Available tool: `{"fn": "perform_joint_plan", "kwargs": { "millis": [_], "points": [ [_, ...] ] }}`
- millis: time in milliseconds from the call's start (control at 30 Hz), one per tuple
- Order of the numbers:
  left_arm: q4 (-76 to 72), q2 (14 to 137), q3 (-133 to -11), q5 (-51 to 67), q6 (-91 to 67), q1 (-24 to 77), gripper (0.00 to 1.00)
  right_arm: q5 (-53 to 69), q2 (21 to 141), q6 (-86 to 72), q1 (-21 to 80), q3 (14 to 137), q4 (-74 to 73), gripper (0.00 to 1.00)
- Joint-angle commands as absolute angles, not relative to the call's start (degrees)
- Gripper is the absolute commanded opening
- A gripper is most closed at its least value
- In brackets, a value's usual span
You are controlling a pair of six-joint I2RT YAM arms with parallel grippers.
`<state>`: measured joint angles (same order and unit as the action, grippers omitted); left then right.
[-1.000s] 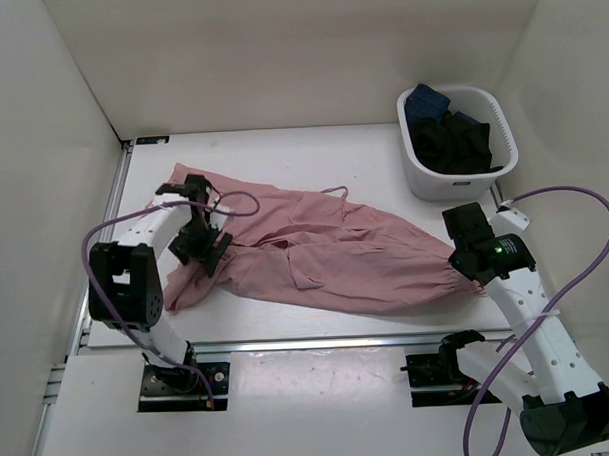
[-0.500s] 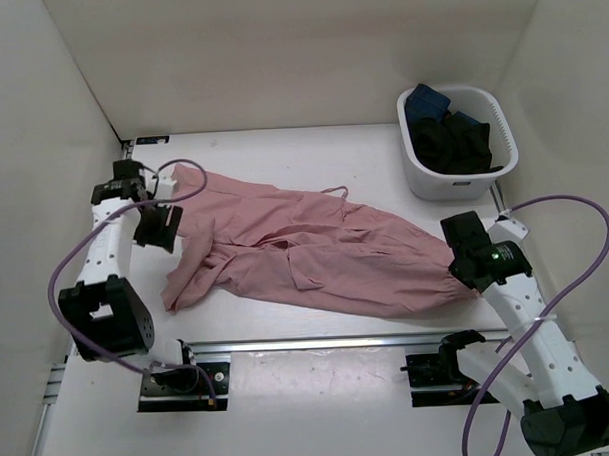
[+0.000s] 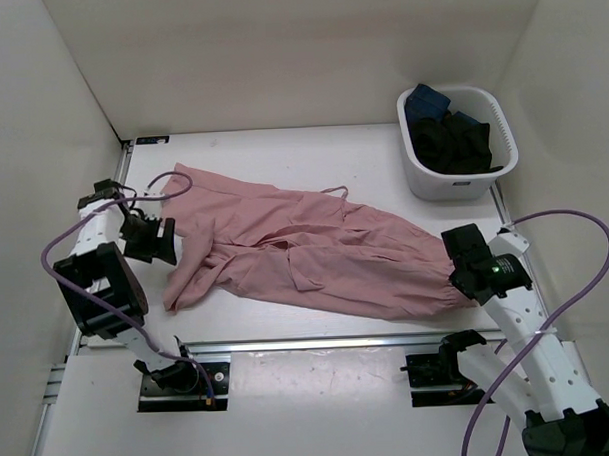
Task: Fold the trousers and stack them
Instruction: Flatten the trousers out
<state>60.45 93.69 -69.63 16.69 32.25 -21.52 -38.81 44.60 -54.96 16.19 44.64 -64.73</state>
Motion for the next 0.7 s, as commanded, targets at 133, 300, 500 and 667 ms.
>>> {"fn": "perform_joint_plan", "kwargs": {
  "millis": [133, 300, 500, 667],
  "points": [
    [61.52, 103.89, -63.65, 20.22, 35.50, -20.39, 0.75, -40.25, 42.19, -56.51, 16.00, 44.29, -64.69, 0.00],
    [61.95, 100.99, -61.79, 18.37, 36.74, -20.39, 0.33, -40.25, 41.66, -57.04, 16.00, 44.30, -65.21, 0.00],
    [67.24, 99.85, -68.98, 18.64, 35.69, -22.32, 0.14, -40.78, 42.28, -54.15, 16.00, 46.22, -61.81, 0.00],
    [66.36, 101.51, -84.87, 10.83, 31.11, -28.12, 0.14, -41.31, 51.92, -38.46, 16.00, 55.26, -48.45, 0.00]
  ]
}}
